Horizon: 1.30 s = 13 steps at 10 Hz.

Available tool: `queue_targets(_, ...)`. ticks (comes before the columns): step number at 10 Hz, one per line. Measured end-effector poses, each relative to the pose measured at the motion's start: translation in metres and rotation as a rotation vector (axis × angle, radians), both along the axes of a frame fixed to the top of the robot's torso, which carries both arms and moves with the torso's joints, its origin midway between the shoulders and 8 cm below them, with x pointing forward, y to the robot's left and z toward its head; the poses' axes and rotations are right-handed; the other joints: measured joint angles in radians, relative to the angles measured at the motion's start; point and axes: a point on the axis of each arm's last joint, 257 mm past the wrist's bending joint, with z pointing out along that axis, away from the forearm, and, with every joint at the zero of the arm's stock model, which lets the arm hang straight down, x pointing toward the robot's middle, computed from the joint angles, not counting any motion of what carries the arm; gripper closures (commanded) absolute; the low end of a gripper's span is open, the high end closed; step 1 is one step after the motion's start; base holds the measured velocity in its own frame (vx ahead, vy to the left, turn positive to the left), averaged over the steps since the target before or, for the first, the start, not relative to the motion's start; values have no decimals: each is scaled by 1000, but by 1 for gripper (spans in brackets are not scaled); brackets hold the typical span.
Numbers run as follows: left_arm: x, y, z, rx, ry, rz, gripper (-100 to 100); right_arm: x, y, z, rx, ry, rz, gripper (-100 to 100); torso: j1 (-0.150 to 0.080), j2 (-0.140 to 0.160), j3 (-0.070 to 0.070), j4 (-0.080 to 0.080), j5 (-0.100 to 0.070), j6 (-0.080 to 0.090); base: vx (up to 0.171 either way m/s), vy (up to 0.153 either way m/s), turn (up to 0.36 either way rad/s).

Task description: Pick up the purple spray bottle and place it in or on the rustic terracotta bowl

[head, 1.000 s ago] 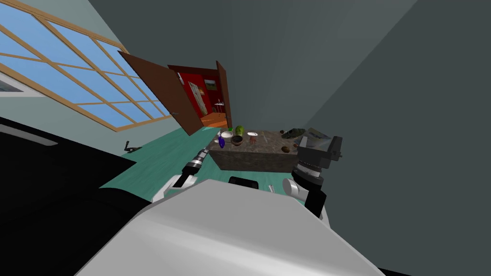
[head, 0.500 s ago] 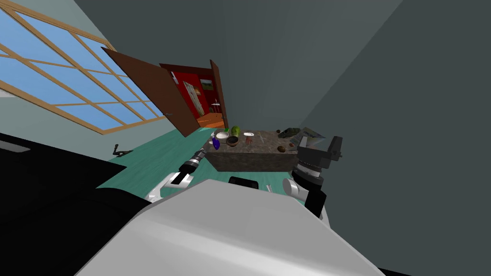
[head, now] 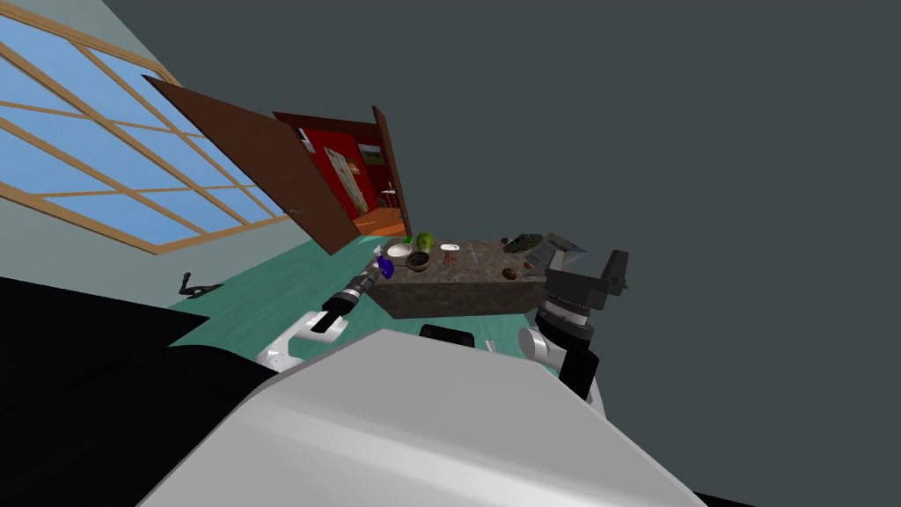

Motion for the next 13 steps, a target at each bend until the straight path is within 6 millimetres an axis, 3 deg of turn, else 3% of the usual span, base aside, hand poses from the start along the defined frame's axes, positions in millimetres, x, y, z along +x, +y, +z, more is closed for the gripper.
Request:
queue_targets(4,4,36,-2,180,82,26,-100,0,0,0,0,0,0,0,1,1,0,0,0,0,43,-53,-56)
queue_targets(5,4,37,-2,185,85,28,0,0,0,0,0,0,0,0,2,2,1,0,1,0,0,0,0)
queue_targets(6,4,37,-2,185,85,28,-100,0,0,0,0,0,0,0,4,3,2,1,1,0,0,0,0)
queue_targets(7,4,37,-2,185,85,28,100,0,0,0,0,0,0,0,4,4,2,1,1,0,0,0,0)
queue_targets(11,4,37,-2,186,85,28,100,0,0,0,0,0,0,0,4,4,2,1,1,0,0,0,0)
queue_targets(12,4,37,-2,186,85,28,0,0,0,0,0,0,0,0,4,4,2,1,1,0,0,0,0)
queue_targets(13,4,37,-2,186,85,28,100,0,0,0,0,0,0,0,4,4,2,1,1,0,0,0,0)
